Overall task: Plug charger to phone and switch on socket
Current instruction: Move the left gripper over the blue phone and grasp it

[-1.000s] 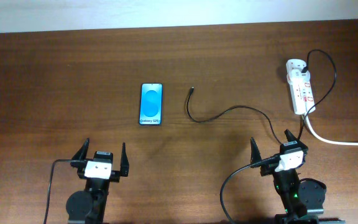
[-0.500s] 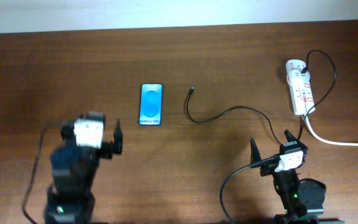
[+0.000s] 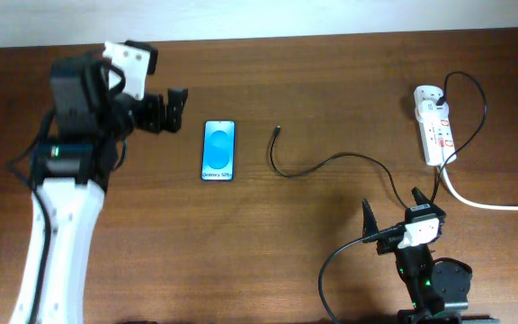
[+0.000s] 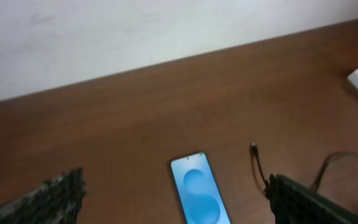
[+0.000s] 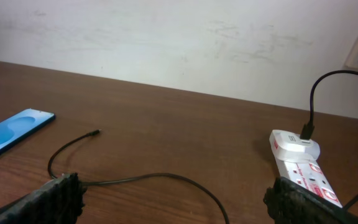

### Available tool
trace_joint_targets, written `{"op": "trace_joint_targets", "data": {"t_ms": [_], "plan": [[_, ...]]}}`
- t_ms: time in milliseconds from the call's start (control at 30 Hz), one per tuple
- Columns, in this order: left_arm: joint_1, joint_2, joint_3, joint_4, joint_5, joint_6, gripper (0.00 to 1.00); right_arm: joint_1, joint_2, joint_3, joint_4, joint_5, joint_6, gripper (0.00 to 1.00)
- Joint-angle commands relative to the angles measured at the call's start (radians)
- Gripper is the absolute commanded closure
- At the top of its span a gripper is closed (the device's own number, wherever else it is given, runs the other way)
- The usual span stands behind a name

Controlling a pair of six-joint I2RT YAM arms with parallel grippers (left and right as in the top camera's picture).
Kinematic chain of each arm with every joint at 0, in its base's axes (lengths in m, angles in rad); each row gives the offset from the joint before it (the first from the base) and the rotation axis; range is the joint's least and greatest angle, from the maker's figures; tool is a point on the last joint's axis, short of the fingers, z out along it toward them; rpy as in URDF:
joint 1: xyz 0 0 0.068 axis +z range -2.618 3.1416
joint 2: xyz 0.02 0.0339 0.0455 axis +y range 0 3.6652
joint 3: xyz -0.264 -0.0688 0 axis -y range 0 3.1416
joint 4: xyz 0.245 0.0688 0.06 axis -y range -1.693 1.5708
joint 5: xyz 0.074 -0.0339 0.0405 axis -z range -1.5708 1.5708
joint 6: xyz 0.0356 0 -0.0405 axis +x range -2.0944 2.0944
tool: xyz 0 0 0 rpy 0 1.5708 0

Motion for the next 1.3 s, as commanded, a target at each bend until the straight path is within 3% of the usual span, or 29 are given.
{"op": "trace_joint_targets", "data": {"t_ms": [0,100,233,433,567,867,1167,1267], "plan": [[0.004,0.142,0.097,-0.077,0.069,-0.009,0.01,0.006,-0.005,-0.005,-0.005,-0.005,-0.002,0.02],[0.004,0.197,0.097,-0.156,0.177,-0.009,0.01,0.006,-0.005,-0.005,-0.005,-0.005,-0.002,0.02],[0.004,0.218,0.096,-0.220,0.192,-0.020,0.01,0.006,-0.005,-0.005,-0.005,-0.005,-0.002,0.02],[-0.077,0.356,0.096,-0.199,-0.125,-0.341,0.01,0.006,-0.005,-0.005,-0.005,-0.005,-0.002,0.02],[-0.195,0.449,0.096,-0.141,-0.315,-0.381,0.01,0.006,-0.005,-0.005,-0.005,-0.005,-0.002,0.02],[-0.288,0.683,0.096,-0.035,-0.322,-0.459,0.01,0.006,-0.005,-0.005,-0.005,-0.005,-0.002,0.02],[-0.305,0.735,0.096,-0.030,-0.329,-0.459,0.01,0.006,-0.005,-0.005,-0.005,-0.005,-0.002,0.02],[-0.304,0.735,0.161,-0.103,-0.404,-0.458,0.01,0.006,-0.005,-0.005,-0.005,-0.005,-0.002,0.02]]}}
